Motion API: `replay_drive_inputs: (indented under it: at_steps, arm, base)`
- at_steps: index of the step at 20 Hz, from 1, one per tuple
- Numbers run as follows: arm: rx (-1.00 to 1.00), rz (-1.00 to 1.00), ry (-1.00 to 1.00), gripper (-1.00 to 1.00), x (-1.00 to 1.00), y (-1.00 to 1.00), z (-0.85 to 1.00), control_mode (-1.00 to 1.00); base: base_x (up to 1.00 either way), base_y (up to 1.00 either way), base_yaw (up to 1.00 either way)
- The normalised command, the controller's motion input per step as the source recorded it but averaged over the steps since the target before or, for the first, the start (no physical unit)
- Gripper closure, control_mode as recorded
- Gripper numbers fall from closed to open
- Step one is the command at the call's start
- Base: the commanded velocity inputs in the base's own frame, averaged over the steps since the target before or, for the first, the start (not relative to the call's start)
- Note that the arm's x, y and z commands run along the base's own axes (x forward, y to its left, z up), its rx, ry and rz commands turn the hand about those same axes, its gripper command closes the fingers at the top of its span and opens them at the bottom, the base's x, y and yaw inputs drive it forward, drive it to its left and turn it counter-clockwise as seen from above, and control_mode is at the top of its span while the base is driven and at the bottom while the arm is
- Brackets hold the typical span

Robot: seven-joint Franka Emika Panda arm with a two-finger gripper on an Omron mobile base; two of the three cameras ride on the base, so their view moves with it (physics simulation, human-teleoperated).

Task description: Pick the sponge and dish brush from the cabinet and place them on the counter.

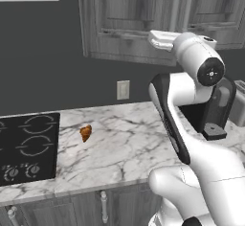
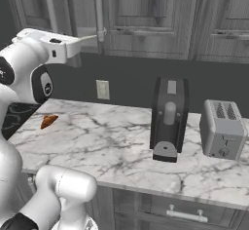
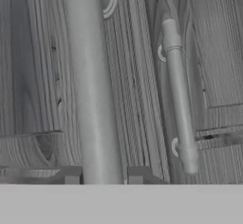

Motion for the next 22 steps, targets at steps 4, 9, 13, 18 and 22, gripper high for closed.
replay_drive_inputs:
  at_steps: [4, 9, 13, 18, 22]
  arm:
    - [0.00, -0.01, 0.08, 1.00, -0.80, 0.03, 0.18, -1.00]
    - [0.00, -0.01, 0.08, 1.00, -0.80, 0.13, 0.14, -1.00]
    - [-0.03, 0.00, 0.09, 1.00, -0.73, 0.26, 0.11, -1.00]
    - [-0.05, 0.00, 0.10, 1.00, -0.68, 0.35, 0.08, -1.00]
    - [0.02, 0.00, 0.00, 1.00, -0.37, -0.12, 0.18, -1.00]
  base:
    - [0.00, 0.00, 0.00]
    - [0.00, 0.00, 0.00]
    - [0.00, 0.00, 0.00]
    - [0.00, 0.00, 0.00]
    - [0.00, 0.00, 0.00]
